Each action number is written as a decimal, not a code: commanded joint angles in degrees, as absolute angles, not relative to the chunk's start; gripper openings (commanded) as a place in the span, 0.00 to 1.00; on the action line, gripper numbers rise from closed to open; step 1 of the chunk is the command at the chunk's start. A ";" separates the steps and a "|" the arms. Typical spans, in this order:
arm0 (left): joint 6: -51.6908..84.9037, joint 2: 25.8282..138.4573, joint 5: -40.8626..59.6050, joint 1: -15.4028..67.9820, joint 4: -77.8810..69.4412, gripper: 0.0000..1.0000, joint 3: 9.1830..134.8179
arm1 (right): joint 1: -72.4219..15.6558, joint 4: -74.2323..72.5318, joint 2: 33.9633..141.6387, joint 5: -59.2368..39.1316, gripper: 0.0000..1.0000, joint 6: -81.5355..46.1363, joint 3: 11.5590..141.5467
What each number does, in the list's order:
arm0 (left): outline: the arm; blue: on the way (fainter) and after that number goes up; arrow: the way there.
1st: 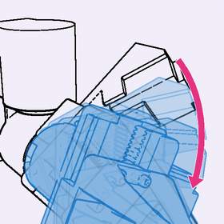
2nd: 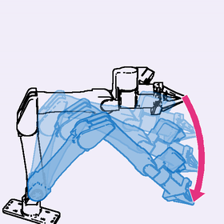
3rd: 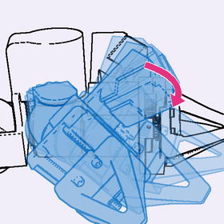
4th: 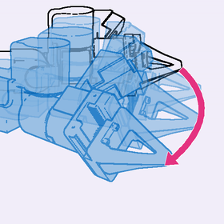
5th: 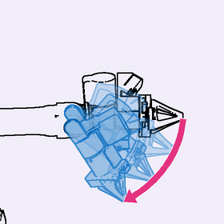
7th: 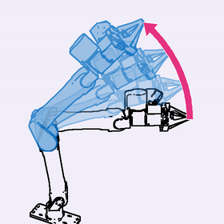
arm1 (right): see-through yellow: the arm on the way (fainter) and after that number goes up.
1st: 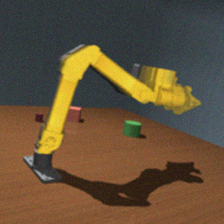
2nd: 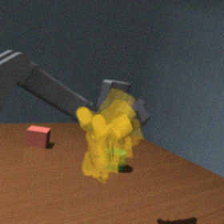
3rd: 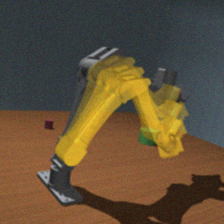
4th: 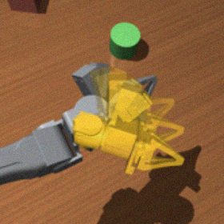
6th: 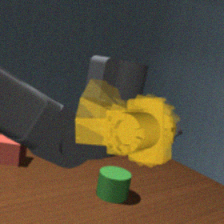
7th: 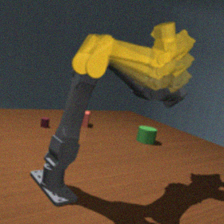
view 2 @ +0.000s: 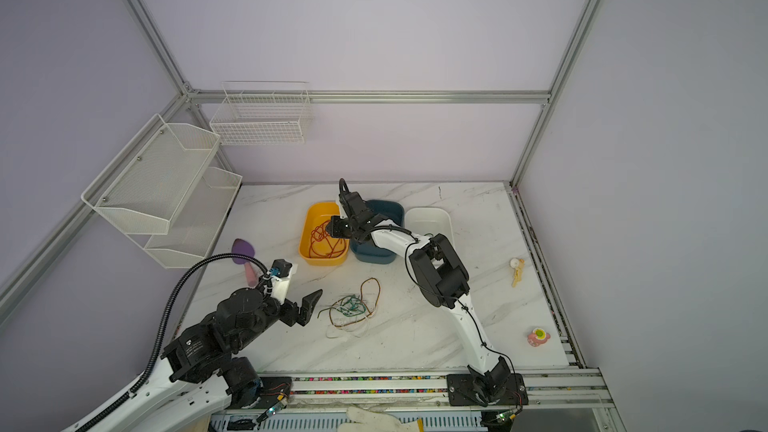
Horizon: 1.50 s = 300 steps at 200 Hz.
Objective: Untangle the cables
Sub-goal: 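Open the right gripper over the yellow tub to drop the red wire, then move the right gripper back toward the tangle while the left lowers onto it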
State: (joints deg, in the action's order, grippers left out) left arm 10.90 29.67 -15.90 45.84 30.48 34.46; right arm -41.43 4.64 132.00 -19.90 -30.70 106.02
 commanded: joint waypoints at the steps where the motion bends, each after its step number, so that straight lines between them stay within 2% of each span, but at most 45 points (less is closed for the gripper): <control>1: 10.65 29.70 -16.57 46.05 28.52 1.00 32.79 | -41.13 6.11 127.00 -18.31 0.26 -29.99 104.74; 40: 10.71 29.64 -16.61 46.02 28.63 1.00 32.74 | -41.13 6.68 122.81 -17.48 0.33 -30.06 101.71; 63: 10.66 29.76 -16.51 46.05 28.67 1.00 32.81 | -41.22 5.81 118.87 -16.73 0.41 -29.36 98.33; 92: 10.79 30.14 -15.83 45.99 28.72 1.00 32.78 | -41.40 3.69 111.65 -15.67 0.53 -28.18 91.55; 138: 11.59 33.64 -10.83 46.05 28.56 1.00 32.79 | -41.40 1.25 99.20 -13.89 0.62 -26.51 78.37; 141: 11.60 33.97 -10.51 46.05 28.59 1.00 32.86 | -41.44 0.93 97.96 -13.76 0.70 -26.42 77.14; 156: 11.95 35.80 -8.62 46.05 28.82 1.00 33.58 | -41.48 0.22 93.93 -13.58 0.81 -25.95 73.03; 166: 11.93 36.72 -7.45 46.12 29.35 1.00 34.45 | -41.55 0.01 90.32 -13.15 0.96 -25.69 69.65; 169: 13.14 36.92 -7.07 46.08 29.48 1.00 34.67 | -41.57 -0.09 89.68 -13.07 0.97 -25.67 69.07; 213: 17.93 41.13 -3.19 46.13 35.45 1.00 40.12 | -41.57 1.79 74.21 -11.24 0.98 -23.99 58.54; 243: 28.22 45.17 -0.52 46.13 44.67 0.99 46.61 | -41.65 6.61 65.18 -7.67 0.98 -22.35 55.34; 300: 45.24 45.60 5.75 46.12 42.20 0.88 39.82 | -41.66 14.10 55.12 -2.37 0.98 -20.75 50.98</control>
State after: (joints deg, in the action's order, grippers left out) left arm 35.66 45.54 1.69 45.84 43.24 40.69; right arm -41.52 9.04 56.97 -5.52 -22.37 53.04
